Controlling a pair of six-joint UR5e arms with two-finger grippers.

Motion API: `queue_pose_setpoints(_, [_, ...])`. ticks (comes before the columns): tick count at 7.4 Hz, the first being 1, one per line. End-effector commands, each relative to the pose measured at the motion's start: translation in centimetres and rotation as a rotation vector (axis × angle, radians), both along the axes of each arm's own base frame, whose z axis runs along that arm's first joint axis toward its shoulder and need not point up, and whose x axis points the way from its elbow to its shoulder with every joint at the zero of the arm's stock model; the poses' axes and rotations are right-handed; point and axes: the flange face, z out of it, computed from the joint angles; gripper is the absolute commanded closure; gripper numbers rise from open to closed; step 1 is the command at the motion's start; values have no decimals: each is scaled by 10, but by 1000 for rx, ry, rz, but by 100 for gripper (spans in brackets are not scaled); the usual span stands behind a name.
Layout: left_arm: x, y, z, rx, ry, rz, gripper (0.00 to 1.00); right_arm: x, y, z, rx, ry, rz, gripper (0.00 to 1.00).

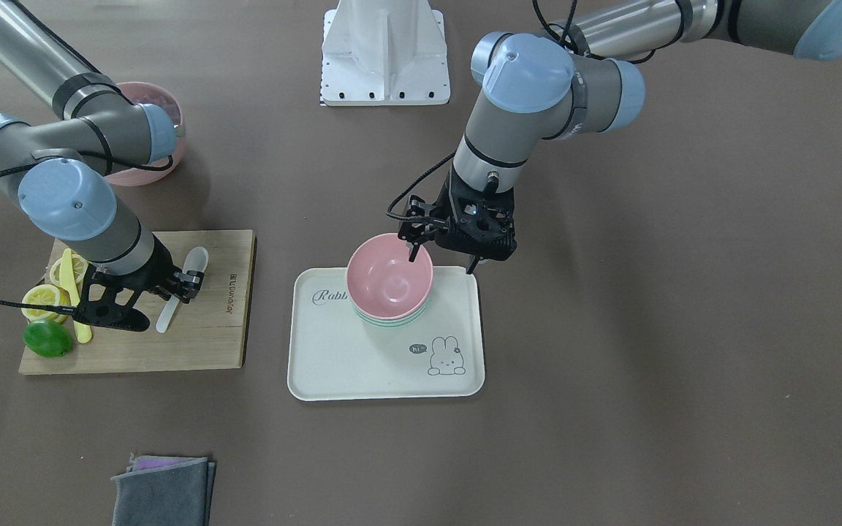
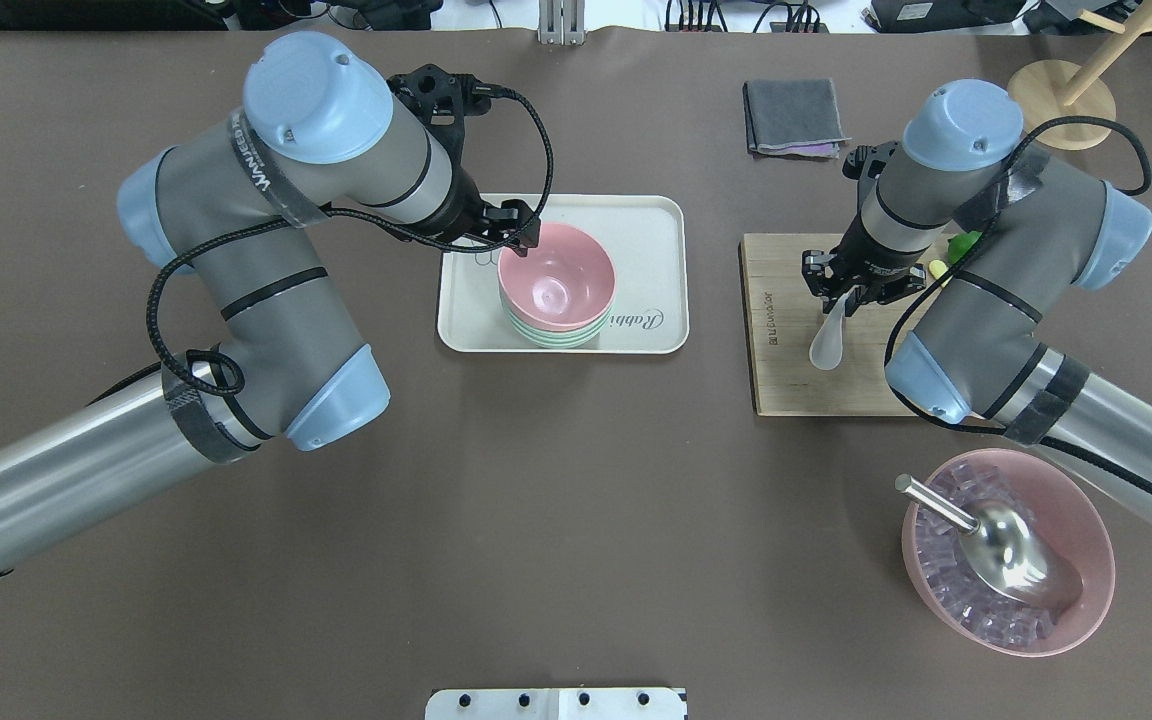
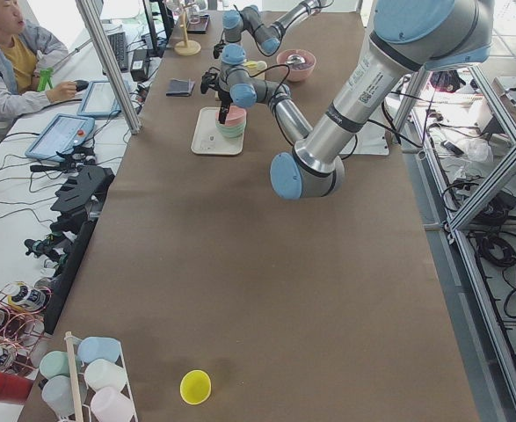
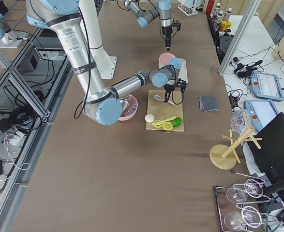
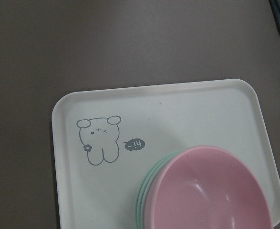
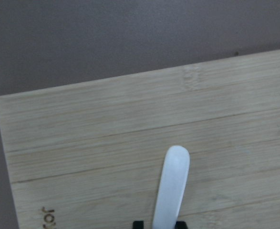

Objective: Stack pink bowl on green and place spoon
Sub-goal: 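Release the pink bowl with the left gripper while the right grasps the spoon, then carry the white spoon into the pink bowl while the left arm withdraws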

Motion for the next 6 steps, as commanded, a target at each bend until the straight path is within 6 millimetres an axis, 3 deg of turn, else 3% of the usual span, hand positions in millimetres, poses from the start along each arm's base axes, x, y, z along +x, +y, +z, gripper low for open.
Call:
queue_pose_setpoints(1, [-5,4,-1,3,5,1,12,-1,2,-7,-13,-19,2,100])
queue_pose_setpoints(2, [-5,4,0,2,4,1,12,3,-1,-13,-15,-32,6,100])
queue_pose_setpoints(3, [-16,-3,3,8,2,-9,13,16,-19,-44,-25,-86,19,100])
queue_pose_setpoints(4, [-45,-7,18,12,2,-30,15,18,-29,-74,-65,-125,73,100])
queue_pose_setpoints(6, [-104,-11,48,46,-1,28,16,-2,-47,-164,-150,-197,217,100])
